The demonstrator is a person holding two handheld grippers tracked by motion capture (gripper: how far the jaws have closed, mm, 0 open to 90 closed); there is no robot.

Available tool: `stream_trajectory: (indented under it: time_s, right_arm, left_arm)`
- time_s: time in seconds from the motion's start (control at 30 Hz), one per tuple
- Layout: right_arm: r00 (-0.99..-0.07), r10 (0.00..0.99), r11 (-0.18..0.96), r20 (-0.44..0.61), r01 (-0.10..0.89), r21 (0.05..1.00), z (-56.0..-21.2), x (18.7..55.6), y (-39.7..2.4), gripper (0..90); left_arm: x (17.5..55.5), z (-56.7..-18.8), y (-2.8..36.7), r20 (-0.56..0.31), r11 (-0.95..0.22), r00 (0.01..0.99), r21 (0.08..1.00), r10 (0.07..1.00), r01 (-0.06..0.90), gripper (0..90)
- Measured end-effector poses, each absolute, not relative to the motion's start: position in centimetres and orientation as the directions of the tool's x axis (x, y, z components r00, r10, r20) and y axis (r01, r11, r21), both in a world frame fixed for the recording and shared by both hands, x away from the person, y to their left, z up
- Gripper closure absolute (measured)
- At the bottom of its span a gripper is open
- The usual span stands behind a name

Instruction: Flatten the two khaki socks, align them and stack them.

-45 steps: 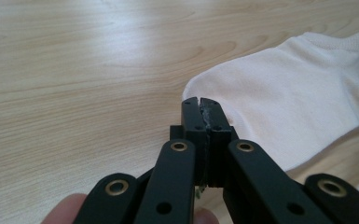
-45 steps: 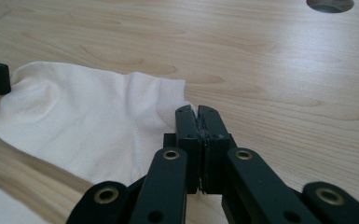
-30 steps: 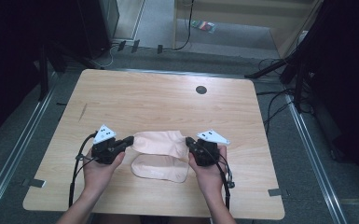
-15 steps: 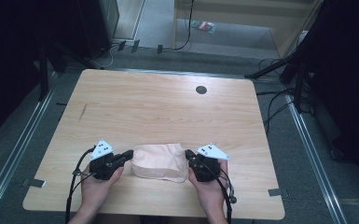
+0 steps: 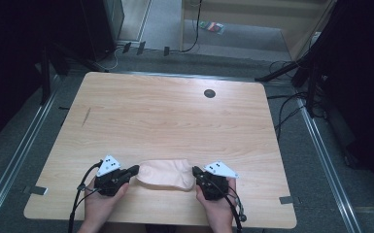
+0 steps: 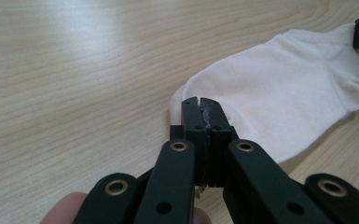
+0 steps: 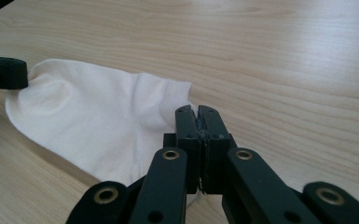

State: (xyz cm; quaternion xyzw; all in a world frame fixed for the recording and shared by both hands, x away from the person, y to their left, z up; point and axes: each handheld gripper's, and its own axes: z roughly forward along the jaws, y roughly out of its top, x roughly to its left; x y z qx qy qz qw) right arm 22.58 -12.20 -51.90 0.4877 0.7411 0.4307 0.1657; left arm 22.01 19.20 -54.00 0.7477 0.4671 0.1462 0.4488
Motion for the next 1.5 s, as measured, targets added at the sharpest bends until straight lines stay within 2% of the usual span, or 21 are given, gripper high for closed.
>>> stream_trajectory:
  time_s: [0.43, 0.67, 1.17, 1.5]
  right_arm:
    - [-0.462, 0.868, 0.157, 0.184, 0.606, 0.780, -53.5, 23.0, -12.4, 89.2]
    - [-0.451, 0.874, 0.161, 0.182, 0.622, 0.767, -54.2, 23.2, -12.4, 89.1]
    - [-0.458, 0.875, 0.181, 0.159, 0.613, 0.769, -54.8, 23.7, -12.1, 88.6]
    - [-0.461, 0.876, 0.180, 0.143, 0.587, 0.789, -54.8, 24.0, -12.1, 88.5]
  left_arm:
    - [22.1, -54.9, 18.6, -0.175, -0.194, 0.527, 0.798, 0.831, 0.570, 90.0]
    - [21.9, -55.1, 18.2, -0.116, -0.242, 0.527, 0.792, 0.842, 0.561, 90.0]
    - [21.8, -55.2, 18.2, -0.126, -0.236, 0.529, 0.792, 0.839, 0.563, 90.0]
    - [21.7, -54.6, 18.7, -0.184, -0.171, 0.513, 0.805, 0.838, 0.568, 90.0]
